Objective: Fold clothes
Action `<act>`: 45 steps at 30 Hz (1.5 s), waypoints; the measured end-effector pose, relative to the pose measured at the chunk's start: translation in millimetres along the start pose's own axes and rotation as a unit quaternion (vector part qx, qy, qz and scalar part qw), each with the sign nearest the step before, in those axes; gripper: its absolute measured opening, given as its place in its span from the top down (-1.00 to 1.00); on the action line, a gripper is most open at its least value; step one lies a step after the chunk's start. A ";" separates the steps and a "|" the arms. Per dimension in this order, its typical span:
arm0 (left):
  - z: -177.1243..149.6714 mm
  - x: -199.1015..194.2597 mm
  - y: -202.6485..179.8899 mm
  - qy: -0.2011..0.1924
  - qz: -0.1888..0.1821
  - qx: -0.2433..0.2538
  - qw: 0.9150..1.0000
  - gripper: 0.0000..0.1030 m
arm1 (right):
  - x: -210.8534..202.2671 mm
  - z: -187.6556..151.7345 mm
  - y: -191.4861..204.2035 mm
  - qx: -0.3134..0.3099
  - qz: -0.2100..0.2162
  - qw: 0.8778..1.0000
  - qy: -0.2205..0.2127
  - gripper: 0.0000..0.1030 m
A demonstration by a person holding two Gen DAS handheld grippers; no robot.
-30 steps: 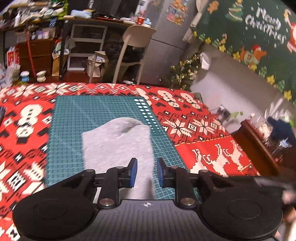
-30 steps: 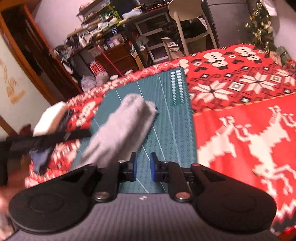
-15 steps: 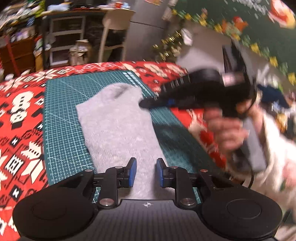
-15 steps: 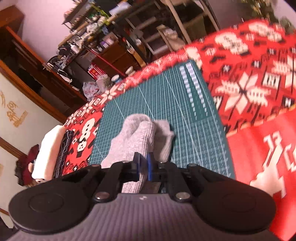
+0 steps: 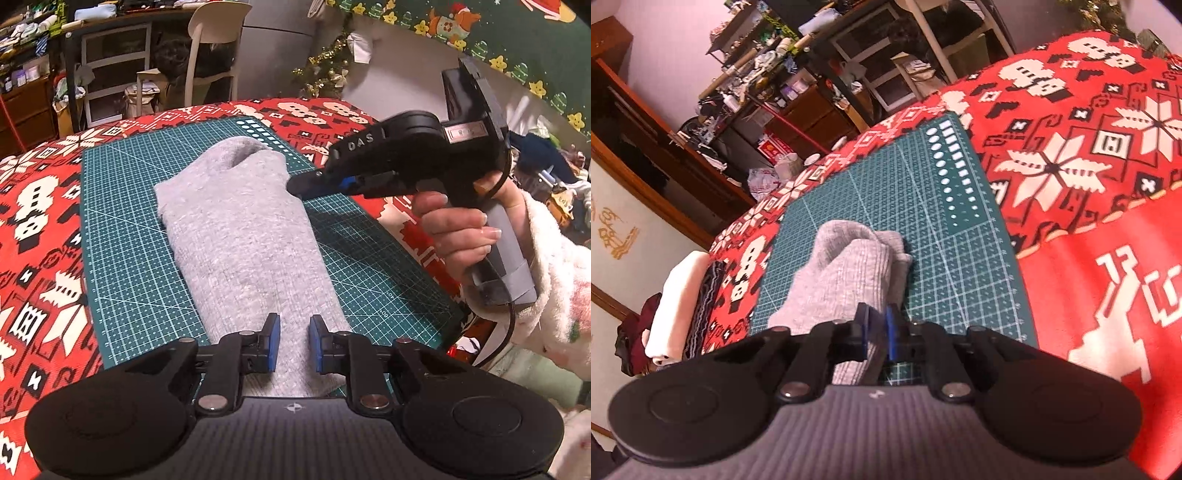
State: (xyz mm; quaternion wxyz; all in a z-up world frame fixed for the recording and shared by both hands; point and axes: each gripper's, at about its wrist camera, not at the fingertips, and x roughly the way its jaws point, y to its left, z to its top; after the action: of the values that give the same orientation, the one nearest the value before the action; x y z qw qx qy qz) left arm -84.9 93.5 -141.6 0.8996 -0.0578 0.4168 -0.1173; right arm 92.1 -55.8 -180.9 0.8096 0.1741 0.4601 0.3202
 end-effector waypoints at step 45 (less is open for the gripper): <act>0.2 5.0 17.4 -0.027 0.038 -0.044 0.998 0.86 | -24.6 -76.2 63.9 -0.160 -0.006 0.986 0.050 0.98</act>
State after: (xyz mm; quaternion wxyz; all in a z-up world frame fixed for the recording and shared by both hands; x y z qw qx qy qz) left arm -78.8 109.0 -148.7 0.9110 -0.0849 0.3987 -0.0626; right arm -5.2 -26.6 -167.8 0.8050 0.0235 0.4440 0.3927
